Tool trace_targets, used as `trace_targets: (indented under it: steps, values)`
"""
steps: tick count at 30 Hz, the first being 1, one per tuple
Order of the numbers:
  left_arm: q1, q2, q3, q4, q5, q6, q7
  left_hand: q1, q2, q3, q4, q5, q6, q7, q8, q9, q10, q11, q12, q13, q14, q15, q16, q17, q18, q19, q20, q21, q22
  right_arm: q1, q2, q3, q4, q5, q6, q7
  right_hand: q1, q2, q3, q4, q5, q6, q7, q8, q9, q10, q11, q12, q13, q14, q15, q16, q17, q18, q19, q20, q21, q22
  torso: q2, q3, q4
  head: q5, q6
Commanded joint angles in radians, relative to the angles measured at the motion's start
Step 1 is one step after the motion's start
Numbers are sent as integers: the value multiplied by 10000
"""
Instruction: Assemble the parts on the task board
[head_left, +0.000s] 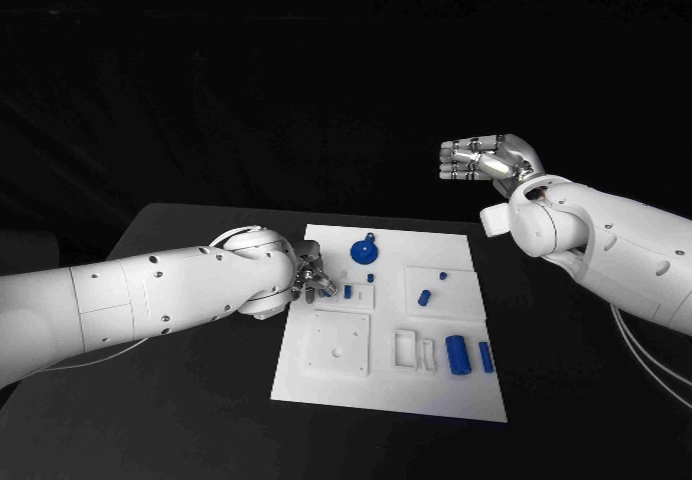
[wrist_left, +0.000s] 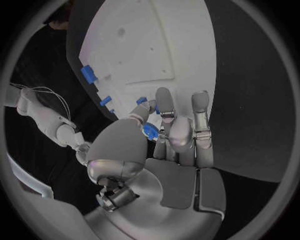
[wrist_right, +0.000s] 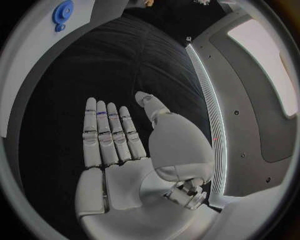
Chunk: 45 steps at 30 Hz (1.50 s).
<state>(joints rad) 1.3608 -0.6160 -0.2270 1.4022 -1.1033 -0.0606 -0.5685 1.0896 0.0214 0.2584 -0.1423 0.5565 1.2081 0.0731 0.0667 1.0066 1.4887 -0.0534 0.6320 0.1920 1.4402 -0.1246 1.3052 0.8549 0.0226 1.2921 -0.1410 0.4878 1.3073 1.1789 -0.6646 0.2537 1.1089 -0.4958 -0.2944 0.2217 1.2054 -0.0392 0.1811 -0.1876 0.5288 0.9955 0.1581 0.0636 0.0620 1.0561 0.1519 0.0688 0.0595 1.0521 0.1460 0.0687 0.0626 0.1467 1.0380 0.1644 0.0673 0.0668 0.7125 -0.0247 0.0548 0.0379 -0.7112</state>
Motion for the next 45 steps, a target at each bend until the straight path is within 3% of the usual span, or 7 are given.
trace_targets:
  steps: [1,13,25,27,28,29,45]
  values:
    - [-200,64,-136,55,148,748,-67,86,212,6,72,-74,1817,-1253,34,15,275,-304,32,10,34,-17,74,-12,39,-18,67,39,201,1,16,6,-4,-64,175,124,-13,76,41,1,71,-83,-15,-30,-14,-68,6,-42,-12,-69,23,-58,-17,59,-86,16,37,-12,-2,0,-1,9,9]
    - [-199,34,-135,97,136,786,-28,63,128,-193,216,-312,1860,-1276,25,103,275,-302,79,17,24,-10,147,-44,51,-30,89,66,197,0,10,6,-8,-65,193,124,-18,75,63,4,91,-83,-14,-31,-15,-76,8,-43,-13,-72,25,-59,-17,59,-93,17,36,-13,-3,-2,-1,8,7]
    - [-199,-75,-127,255,-268,582,-27,-104,349,421,37,91,1871,-1259,34,121,268,-305,89,7,14,-14,229,-130,85,-36,88,154,204,0,1,6,-17,-65,222,128,-33,62,70,10,104,-85,-14,-32,-15,-77,10,-42,-12,-81,27,-59,-17,58,-98,19,35,-13,-1,-7,-3,-8,16]
    - [-198,-102,-125,289,-318,539,-32,-139,367,548,-7,-24,1865,-1262,31,130,275,-309,103,11,12,-13,238,-135,94,-38,94,172,204,0,1,6,-19,-65,226,129,-33,62,70,10,104,-85,-14,-32,-15,-77,10,-42,-12,-81,27,-59,-17,58,-98,19,35,-13,-2,-4,3,-11,3]
    - [-198,-117,-123,310,-345,512,-33,-151,351,780,-56,-394,1849,-1252,27,128,279,-306,103,9,14,-15,248,-130,99,-39,95,180,204,0,2,6,-21,-65,228,129,-33,62,70,10,104,-85,-14,-32,-15,-77,10,-42,-12,-81,27,-59,-17,58,-98,19,35,-13,-1,-3,3,-9,4]
    - [-198,-129,-122,327,-365,488,-31,-425,175,1359,-84,-444,1850,-1256,34,146,300,-314,128,18,17,-11,272,-135,114,-40,110,217,210,0,3,6,-23,-65,231,129,-37,70,75,22,109,-86,-13,-31,-15,-78,10,-42,-13,-86,28,-58,-17,57,-106,20,35,-13,-2,-3,4,-9,10]
    - [-197,-55,-114,193,-333,608,-62,-429,190,1371,21,-681,1859,-1261,33,267,274,-309,132,0,-3,-5,266,-201,146,-70,134,244,196,0,29,6,-56,-65,256,126,-37,70,75,22,109,-86,-13,-31,-15,-78,10,-42,-13,-86,28,-58,-17,57,-106,20,35,-13,0,-1,-7,-3,8]
